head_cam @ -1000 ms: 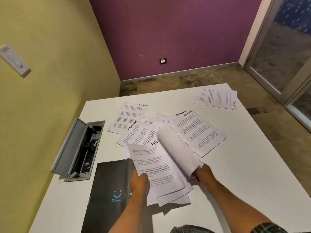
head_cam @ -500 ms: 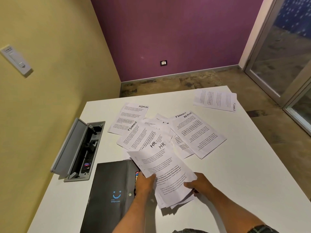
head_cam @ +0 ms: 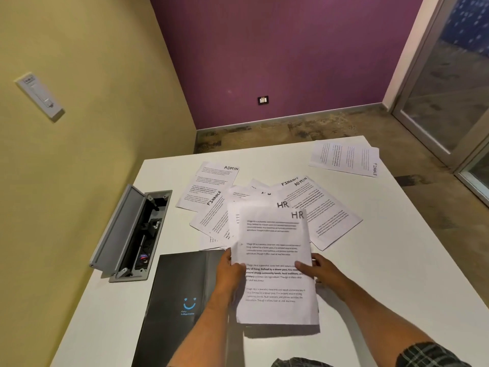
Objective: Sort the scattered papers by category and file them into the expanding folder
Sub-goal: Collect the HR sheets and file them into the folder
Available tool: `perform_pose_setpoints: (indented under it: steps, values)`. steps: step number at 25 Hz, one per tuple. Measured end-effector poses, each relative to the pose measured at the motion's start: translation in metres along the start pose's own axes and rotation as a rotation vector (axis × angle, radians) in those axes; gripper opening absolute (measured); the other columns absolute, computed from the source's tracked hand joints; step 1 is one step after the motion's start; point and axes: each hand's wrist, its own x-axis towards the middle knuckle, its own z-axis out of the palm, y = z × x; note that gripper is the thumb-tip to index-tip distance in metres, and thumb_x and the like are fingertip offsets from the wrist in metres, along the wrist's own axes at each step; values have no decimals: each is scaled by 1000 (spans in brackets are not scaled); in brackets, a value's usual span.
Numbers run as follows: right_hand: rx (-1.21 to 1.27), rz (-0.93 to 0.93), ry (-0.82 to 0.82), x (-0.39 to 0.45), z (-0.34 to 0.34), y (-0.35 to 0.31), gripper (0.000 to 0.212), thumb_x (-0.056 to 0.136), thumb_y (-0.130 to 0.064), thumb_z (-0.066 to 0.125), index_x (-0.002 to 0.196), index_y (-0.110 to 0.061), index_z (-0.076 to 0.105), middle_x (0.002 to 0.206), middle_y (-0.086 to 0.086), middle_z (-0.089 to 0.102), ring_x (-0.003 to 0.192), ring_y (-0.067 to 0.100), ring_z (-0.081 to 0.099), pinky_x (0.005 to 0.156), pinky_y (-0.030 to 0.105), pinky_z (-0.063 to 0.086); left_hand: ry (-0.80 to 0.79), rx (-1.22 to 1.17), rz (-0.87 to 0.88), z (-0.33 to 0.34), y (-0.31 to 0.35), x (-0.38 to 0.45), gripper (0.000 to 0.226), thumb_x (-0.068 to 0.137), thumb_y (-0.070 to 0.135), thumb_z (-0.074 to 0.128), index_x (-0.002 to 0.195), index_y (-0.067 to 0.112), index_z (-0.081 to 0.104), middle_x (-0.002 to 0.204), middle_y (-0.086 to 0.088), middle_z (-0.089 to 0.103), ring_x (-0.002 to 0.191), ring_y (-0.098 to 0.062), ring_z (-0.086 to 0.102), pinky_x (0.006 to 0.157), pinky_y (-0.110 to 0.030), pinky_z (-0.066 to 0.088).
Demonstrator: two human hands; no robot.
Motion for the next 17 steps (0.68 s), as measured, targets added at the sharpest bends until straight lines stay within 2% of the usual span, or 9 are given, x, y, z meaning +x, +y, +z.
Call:
perform_pose_setpoints:
  steps: [1, 3, 6, 8, 9, 11, 14, 17]
  values:
    - [79, -11, -65, 2, 0, -8, 52, 83, -30, 82, 128, -15, 62, 117, 6, 74, 101, 21, 74, 79, 29, 61, -44, -18, -13, 1, 7, -2, 51, 85, -18, 50, 119, 19, 60, 99, -3, 74, 82, -14, 72, 56, -20, 56]
    - [188, -31, -134, 7, 0, -20, 59, 80, -30, 84, 132, -10, 63, 123, 16, 71, 112, 35, 69, 99, 51, 54, -115, -11, -38, -1, 15, 1, 51, 83, -19, 52, 118, 17, 63, 92, -2, 76, 76, -15, 74, 58, -27, 58]
    - [278, -100, -79, 13, 2, -35, 72, 67, -23, 90, 130, -1, 63, 120, 25, 69, 110, 45, 67, 97, 64, 50, -232, -65, -60, -2, 20, 6, 50, 81, -17, 53, 121, 10, 62, 104, -9, 76, 96, -30, 73, 85, -45, 59]
    - [322, -142, -17, 16, 1, -44, 78, 61, -20, 93, 128, 3, 62, 116, 27, 70, 104, 47, 68, 93, 64, 52, -284, -169, -51, 0, 20, 9, 48, 79, -12, 60, 125, 4, 60, 114, -16, 72, 108, -39, 68, 98, -53, 52]
    - [350, -165, -18, 16, 0, -48, 71, 65, -17, 89, 127, 3, 62, 116, 27, 70, 104, 46, 69, 91, 62, 54, -312, -211, -46, 2, 22, 9, 50, 78, -9, 64, 126, 3, 60, 117, -18, 71, 109, -40, 66, 99, -54, 50]
    - [330, -177, -87, 13, -1, -55, 57, 73, -11, 81, 127, 0, 64, 117, 25, 71, 106, 45, 68, 90, 57, 56, -339, -217, -32, 8, 25, 12, 48, 78, -6, 69, 125, 3, 62, 117, -19, 71, 108, -39, 67, 97, -52, 52]
    - [111, -170, -183, 11, 0, -63, 53, 77, -8, 83, 127, -5, 64, 118, 18, 72, 107, 39, 70, 92, 52, 57, -277, -113, -30, 19, 35, 14, 43, 78, -5, 75, 119, 1, 66, 108, -16, 74, 100, -34, 71, 92, -46, 56]
    - [-79, -250, -78, 9, 0, -75, 46, 75, -11, 86, 118, -13, 70, 107, 7, 77, 98, 29, 75, 83, 43, 61, -184, -3, 32, 29, 46, 17, 38, 71, -2, 83, 106, 7, 73, 104, -12, 76, 96, -29, 73, 88, -42, 58]
